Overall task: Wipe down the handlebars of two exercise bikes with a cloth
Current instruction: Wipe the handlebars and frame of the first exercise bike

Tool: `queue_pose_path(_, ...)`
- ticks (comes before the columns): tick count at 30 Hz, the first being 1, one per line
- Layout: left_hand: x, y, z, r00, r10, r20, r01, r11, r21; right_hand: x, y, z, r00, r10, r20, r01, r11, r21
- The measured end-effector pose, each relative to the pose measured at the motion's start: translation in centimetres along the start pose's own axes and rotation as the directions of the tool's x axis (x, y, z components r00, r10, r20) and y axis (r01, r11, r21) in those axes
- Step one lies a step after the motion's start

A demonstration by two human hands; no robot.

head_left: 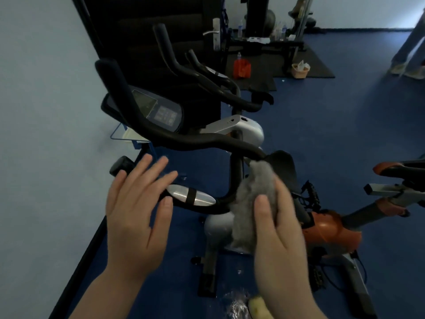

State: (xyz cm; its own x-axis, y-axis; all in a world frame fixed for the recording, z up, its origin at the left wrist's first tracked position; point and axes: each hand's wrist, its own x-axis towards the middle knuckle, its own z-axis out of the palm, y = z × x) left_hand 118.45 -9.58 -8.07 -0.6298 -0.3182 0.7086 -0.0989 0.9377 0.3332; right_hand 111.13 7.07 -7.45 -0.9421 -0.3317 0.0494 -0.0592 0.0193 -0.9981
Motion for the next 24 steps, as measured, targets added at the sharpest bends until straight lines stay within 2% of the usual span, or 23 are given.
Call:
queue_pose_path(2,0.0,-0.3,-0.4,0.996,-0.051,-0.074,0.053,0.998,0.017,1.6,0.4,0.1,0.988,-0.151,0.039,0.155,0.98,-0.126)
queue_pose_path(4,-0.1,-0.6,-0.6,0.986,-0.118,-0.12,0.119,0.993,0.0,3.3,1.5,0.5,0.952,-0.259,0.163,0.296,0.916,-0.27)
queue_pose_path(7,-0.6,-0.8,-0.8,0.96,-0.242,-0.138,0.234,0.97,-0.073,5.1,3.6,0.6,0.87,-0.337,0.359,0.48,0.743,-0.466)
queue_pose_path(9,-1.3,-0.7,-0.7,0.94,-0.314,-0.134,0.295,0.944,-0.146,5.8,4.7,0.4,0.825,-0.387,0.412,0.563,0.628,-0.537)
queue_pose_path(12,-2.0,0.0,-0.2,0.923,-0.365,-0.124,0.328,0.912,-0.244,5.9,5.1,0.7,0.788,-0.427,0.444,0.616,0.552,-0.562)
queue_pose_path(17,-2.1,0.7,0.3,0.901,-0.416,-0.122,0.377,0.891,-0.254,6.0,4.3,1.7,0.734,-0.454,0.504,0.679,0.487,-0.55)
queue_pose_path(24,-2.2,1.0,0.4,0.886,-0.448,-0.117,0.406,0.874,-0.266,5.1,1.9,3.8,0.749,-0.398,0.529,0.662,0.471,-0.583)
